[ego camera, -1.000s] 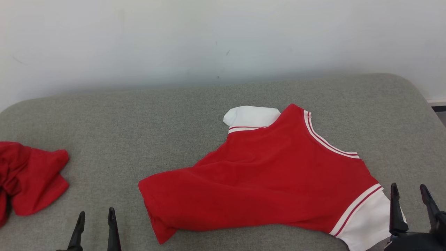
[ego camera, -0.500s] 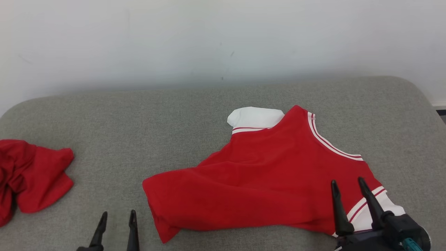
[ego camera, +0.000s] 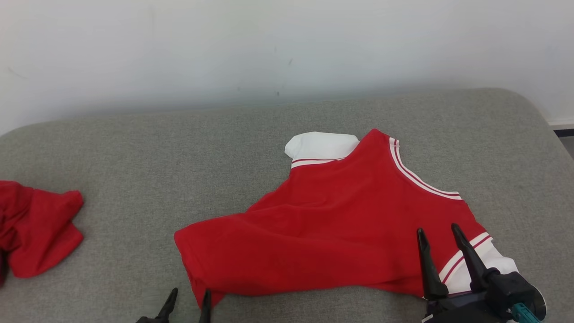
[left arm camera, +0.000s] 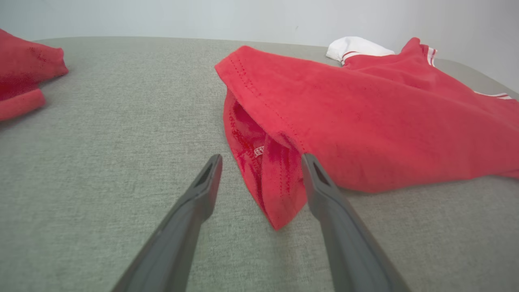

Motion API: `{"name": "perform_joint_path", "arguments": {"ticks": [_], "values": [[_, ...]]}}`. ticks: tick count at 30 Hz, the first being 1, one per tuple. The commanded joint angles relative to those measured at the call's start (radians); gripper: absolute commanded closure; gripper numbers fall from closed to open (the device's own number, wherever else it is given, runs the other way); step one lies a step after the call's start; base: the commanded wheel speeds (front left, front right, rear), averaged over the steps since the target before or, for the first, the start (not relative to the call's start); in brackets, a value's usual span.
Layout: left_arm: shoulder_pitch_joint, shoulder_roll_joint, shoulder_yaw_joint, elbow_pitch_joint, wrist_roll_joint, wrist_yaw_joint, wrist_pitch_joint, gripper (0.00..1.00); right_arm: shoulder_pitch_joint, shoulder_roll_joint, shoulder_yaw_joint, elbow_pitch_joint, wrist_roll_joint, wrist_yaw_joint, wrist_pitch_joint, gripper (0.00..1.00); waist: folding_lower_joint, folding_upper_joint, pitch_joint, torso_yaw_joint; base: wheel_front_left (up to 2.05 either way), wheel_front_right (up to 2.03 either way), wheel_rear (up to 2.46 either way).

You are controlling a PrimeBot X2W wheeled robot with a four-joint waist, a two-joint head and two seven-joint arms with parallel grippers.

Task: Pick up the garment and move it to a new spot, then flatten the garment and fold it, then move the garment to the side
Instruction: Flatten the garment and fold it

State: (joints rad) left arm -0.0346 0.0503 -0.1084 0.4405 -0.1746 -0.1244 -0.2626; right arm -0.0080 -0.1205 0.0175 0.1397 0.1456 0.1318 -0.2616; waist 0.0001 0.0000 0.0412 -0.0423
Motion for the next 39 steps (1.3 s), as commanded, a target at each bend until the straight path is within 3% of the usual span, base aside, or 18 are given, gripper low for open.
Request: {"name": "perform_joint_path", "arguments": {"ticks": [1, 6, 7, 8, 12, 25, 34, 35, 36, 39], "values": [[-0.016, 0.0, -0.012, 0.018, -0.007, -0.005, -0.003, 0.0, -0.006, 0.001, 0.002, -0.004, 0.008, -0.002, -0.005, 0.0, -0.0001, 0.0, 0.009, -0.008, 0.0, 0.0, 0.0], [-0.056, 0.0, -0.053, 0.12, -0.026, -0.005, -0.003, 0.01, -0.015, 0.002, 0.003, -0.004, 0.005, -0.002, -0.005, 0.0, -0.0001, 0.0, 0.026, -0.023, 0.0, 0.0, 0.0], [-0.072, 0.0, -0.051, 0.137, -0.027, -0.005, -0.003, 0.61, -0.017, 0.003, 0.001, -0.005, 0.003, -0.002, -0.004, 0.0, -0.0001, 0.0, 0.029, -0.026, 0.0, 0.0, 0.0], [-0.084, 0.003, -0.048, 0.159, -0.028, -0.005, -0.003, 1.0, -0.02, 0.003, 0.002, -0.005, 0.002, -0.002, -0.004, 0.0, -0.0001, 0.0, 0.032, -0.029, 0.0, 0.0, 0.0], [-0.141, 0.03, -0.043, 0.203, -0.014, -0.006, -0.003, 1.0, -0.03, 0.004, -0.002, -0.01, -0.001, -0.002, -0.004, 0.0, -0.0001, 0.0, 0.043, -0.04, 0.0, 0.0, 0.0], [-0.358, 0.187, -0.057, 0.078, 0.044, -0.005, -0.003, 1.0, -0.051, 0.018, -0.02, -0.018, -0.005, -0.002, -0.005, 0.0, -0.0001, 0.0, 0.064, -0.076, 0.0, 0.0, 0.0], [-0.45, 0.211, -0.111, 0.114, 0.012, -0.005, -0.003, 0.97, -0.055, 0.022, -0.031, -0.012, -0.007, -0.002, -0.005, 0.0, -0.0001, 0.0, 0.067, -0.114, 0.0, 0.0, 0.0], [-0.458, 0.211, -0.114, 0.123, 0.008, -0.005, -0.003, 0.34, -0.056, 0.022, -0.033, -0.01, -0.007, -0.002, -0.005, 0.0, -0.0001, 0.0, 0.068, -0.116, 0.0, 0.0, 0.0], [-0.464, 0.207, -0.101, 0.135, -0.002, -0.003, -0.003, 0.0, -0.055, 0.024, -0.033, -0.01, -0.008, -0.002, -0.005, 0.0, -0.0001, 0.0, 0.07, -0.117, 0.0, 0.0, 0.0], [-0.447, 0.186, -0.067, 0.185, -0.018, 0.019, -0.003, 0.0, -0.052, 0.027, -0.033, -0.004, -0.012, -0.002, -0.005, 0.0, -0.0001, 0.0, 0.069, -0.119, 0.0, 0.0, 0.0]]}}
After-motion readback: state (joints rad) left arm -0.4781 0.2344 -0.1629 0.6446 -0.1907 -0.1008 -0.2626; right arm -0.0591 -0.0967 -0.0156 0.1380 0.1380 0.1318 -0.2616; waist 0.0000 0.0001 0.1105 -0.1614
